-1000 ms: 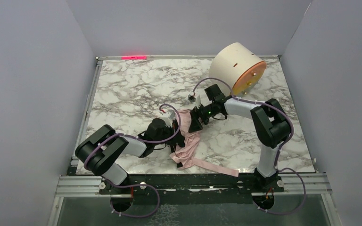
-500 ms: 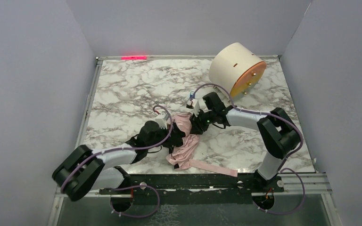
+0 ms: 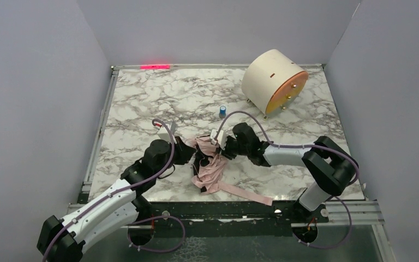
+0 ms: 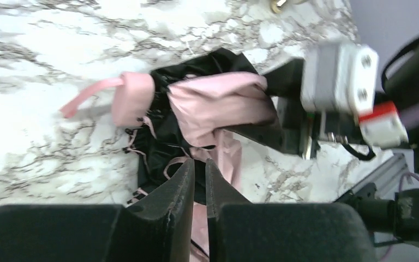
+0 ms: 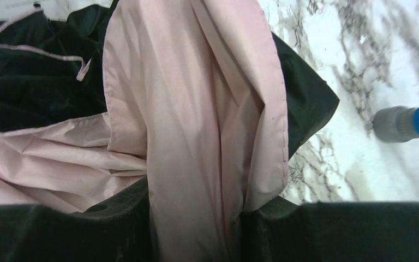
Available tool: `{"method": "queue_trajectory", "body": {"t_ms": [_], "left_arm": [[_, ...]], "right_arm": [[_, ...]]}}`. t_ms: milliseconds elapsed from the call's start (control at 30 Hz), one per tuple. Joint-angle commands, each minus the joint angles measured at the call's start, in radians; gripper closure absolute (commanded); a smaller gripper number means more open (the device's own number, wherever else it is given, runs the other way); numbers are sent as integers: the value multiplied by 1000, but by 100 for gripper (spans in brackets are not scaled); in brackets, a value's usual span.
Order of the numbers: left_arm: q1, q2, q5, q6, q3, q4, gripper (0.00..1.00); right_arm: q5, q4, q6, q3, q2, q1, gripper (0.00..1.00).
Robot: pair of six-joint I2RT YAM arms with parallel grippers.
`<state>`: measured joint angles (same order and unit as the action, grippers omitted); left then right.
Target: Put away the umbrella
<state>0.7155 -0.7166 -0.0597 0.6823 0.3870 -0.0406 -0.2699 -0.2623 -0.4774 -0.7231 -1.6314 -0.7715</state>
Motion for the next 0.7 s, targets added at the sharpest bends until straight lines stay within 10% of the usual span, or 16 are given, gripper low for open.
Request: {"method": "queue_trajectory", "body": {"t_ms": [0,400,667], "left_arm": [[-2,4,-141,-38,71,-155,85],[-14,-146,143,-124,207,-30,47],[-13,-351,398,-125,259,85,45]], "right_arm": [[159,-238,-310,151,17,-42,75],[287,-649,-651,354,-51,-123,79],[326,-720,-703,384,-63,-148,79]]}}
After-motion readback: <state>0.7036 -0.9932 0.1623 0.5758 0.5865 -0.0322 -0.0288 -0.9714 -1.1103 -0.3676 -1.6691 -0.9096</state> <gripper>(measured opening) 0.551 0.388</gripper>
